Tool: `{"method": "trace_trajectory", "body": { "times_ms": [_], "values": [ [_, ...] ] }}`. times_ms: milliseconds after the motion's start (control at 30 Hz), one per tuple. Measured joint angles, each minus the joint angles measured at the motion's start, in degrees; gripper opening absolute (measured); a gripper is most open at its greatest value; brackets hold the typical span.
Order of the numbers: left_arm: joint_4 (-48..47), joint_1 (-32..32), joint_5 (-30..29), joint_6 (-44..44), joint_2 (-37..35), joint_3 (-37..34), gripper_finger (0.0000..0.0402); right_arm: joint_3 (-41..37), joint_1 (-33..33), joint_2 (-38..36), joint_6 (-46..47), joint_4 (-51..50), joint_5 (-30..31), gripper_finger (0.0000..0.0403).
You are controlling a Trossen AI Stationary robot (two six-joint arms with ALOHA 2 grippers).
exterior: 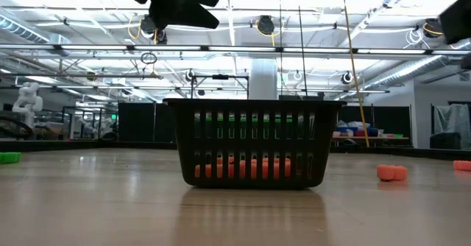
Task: Sort Halloween decoration
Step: Put the white skeleton toy into the orange bin
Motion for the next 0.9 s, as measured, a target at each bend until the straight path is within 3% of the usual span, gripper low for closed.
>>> {"method": "trace_trajectory", "body": {
  "times_ms": [133,333,533,900],
  "values": [
    [-0.05,-1.02,-0.65,-1.96,0.0,-0.01,0.0265,-1.83,1.2,0.01,-7.46,6.32,-5.2,0.0153],
    [0.97,-2.2,-2.05,-2.18,1.73,-0.1,0.0265,-2.38,3.6,0.0,-9.74,7.53,-9.58,0.0153],
    [5.55,-2.27,-2.33,-2.2,5.32,-0.07,0.0265,-2.36,6.45,1.77,-16.67,8.12,-5.31,0.0153],
    [6.01,-2.45,-2.31,-4.9,7.42,-0.04,0.0265,-2.06,6.25,7.74,-25.21,8.89,-5.44,0.0146]
  ]
}}
